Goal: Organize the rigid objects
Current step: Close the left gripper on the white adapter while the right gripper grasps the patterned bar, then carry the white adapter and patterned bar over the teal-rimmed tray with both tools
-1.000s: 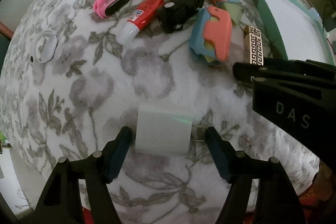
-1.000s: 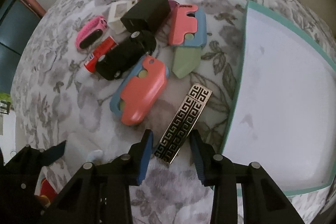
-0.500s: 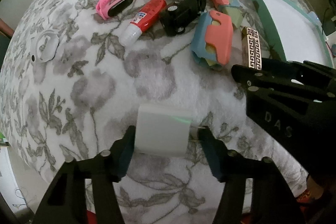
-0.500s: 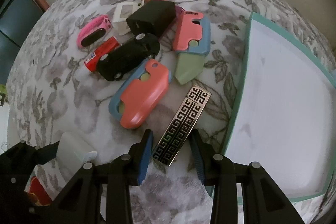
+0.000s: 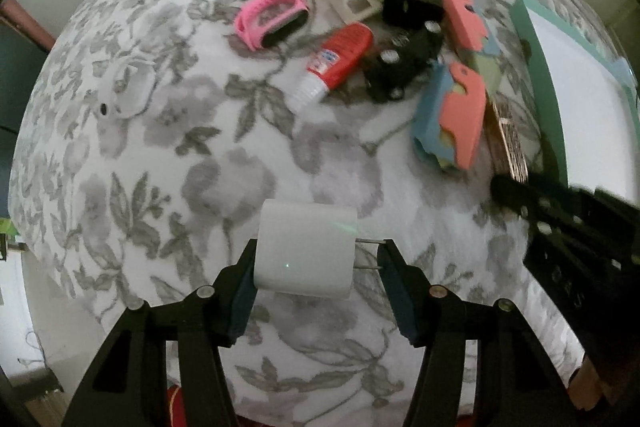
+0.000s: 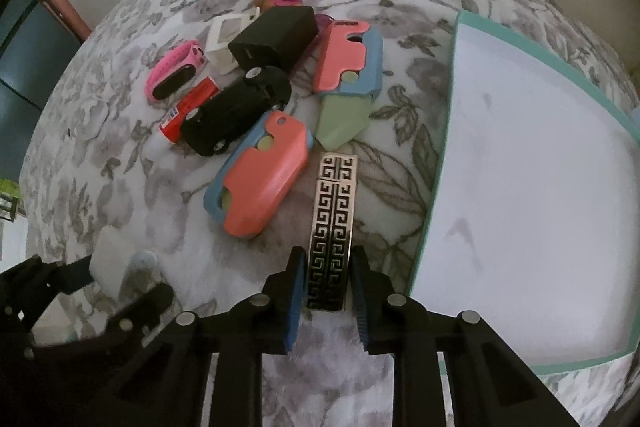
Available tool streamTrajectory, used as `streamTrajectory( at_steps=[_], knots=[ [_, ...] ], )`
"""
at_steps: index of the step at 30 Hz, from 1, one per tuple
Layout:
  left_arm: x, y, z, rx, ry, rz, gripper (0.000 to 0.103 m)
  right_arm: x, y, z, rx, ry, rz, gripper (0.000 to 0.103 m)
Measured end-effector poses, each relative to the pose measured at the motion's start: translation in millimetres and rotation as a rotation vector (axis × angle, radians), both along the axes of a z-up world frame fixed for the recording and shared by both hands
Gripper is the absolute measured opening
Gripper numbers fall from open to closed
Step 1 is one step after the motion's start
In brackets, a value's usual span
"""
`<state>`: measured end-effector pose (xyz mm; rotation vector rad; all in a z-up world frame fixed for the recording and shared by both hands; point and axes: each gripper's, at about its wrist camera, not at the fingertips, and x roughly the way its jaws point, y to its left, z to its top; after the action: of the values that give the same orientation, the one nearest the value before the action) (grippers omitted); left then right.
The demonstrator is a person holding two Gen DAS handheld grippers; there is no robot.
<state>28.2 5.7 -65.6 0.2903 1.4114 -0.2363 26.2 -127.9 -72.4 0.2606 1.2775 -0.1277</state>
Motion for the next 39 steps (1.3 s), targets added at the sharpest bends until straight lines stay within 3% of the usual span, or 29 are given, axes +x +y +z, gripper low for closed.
streamTrajectory(
  at_steps=[9,19,25,31,39],
  knots=[
    [26,-5,38,-0.046,-0.022,0.092,0.060,-10,-28,9,0.151,-0.036,-0.064,0.022],
    [33,-37,71,-0.098,-0.074,0.111,0.060,-24,-52,44,0.244,-0.132,-0.139,0.022],
    [29,-53,73,-0.125,-0.101,0.101,0.060,-28,-64,67,0.256,-0.186,-0.182,0.022],
    [27,-83,82,-0.143,-0.120,0.065,0.060,-37,-90,90,0.195,-0.247,-0.257,0.022],
    [25,-143,66,-0.163,-0.063,-0.007,0.060,-46,-134,74,0.146,-0.204,-0.395,0.022]
  ],
)
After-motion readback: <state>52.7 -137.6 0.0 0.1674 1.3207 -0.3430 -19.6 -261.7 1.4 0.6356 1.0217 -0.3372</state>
